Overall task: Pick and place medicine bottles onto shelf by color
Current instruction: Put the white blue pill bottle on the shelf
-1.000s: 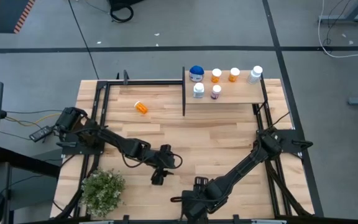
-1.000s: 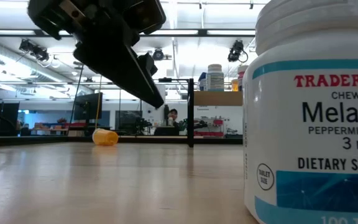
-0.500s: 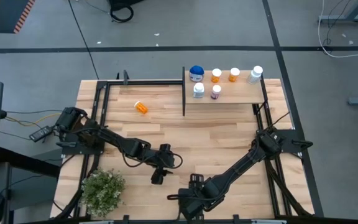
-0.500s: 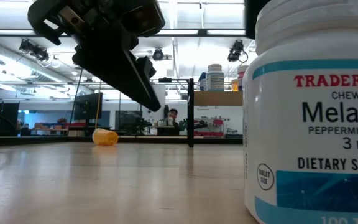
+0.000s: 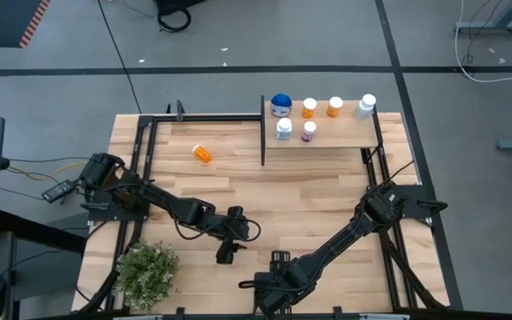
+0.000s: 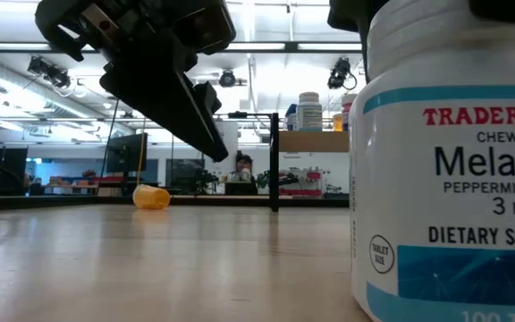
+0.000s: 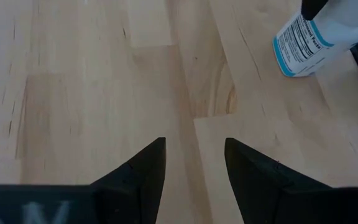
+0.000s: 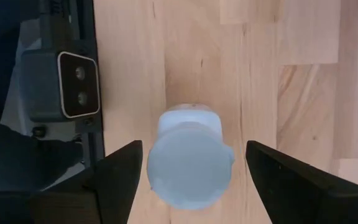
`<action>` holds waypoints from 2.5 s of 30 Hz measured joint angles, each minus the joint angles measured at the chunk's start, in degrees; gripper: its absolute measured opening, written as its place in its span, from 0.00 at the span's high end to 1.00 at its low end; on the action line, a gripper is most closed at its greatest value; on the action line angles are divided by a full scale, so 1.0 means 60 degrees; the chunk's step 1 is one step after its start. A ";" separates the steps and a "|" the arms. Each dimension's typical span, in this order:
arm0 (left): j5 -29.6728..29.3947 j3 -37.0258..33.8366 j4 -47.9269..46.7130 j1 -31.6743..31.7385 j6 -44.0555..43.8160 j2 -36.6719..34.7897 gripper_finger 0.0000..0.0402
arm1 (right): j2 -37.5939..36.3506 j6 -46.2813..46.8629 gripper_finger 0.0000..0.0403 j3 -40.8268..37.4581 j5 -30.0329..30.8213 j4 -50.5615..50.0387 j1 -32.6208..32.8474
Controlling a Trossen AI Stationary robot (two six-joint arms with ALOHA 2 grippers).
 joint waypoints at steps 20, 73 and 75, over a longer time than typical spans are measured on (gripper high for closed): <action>-0.0003 0.0000 -0.0215 -0.0104 -0.0007 0.0004 0.57 | -0.0058 0.0275 0.55 0.0007 -0.0095 -0.0893 -0.0127; -0.1352 0.0000 -0.0507 -0.1282 -0.0430 0.0007 0.57 | -0.9049 -0.1337 0.54 -0.5129 0.1412 -0.4413 -0.9960; -0.1352 0.0000 -0.0522 -0.1282 -0.0430 0.0007 0.57 | -0.9052 -0.1747 0.54 -0.5129 0.1413 -0.4392 -1.0481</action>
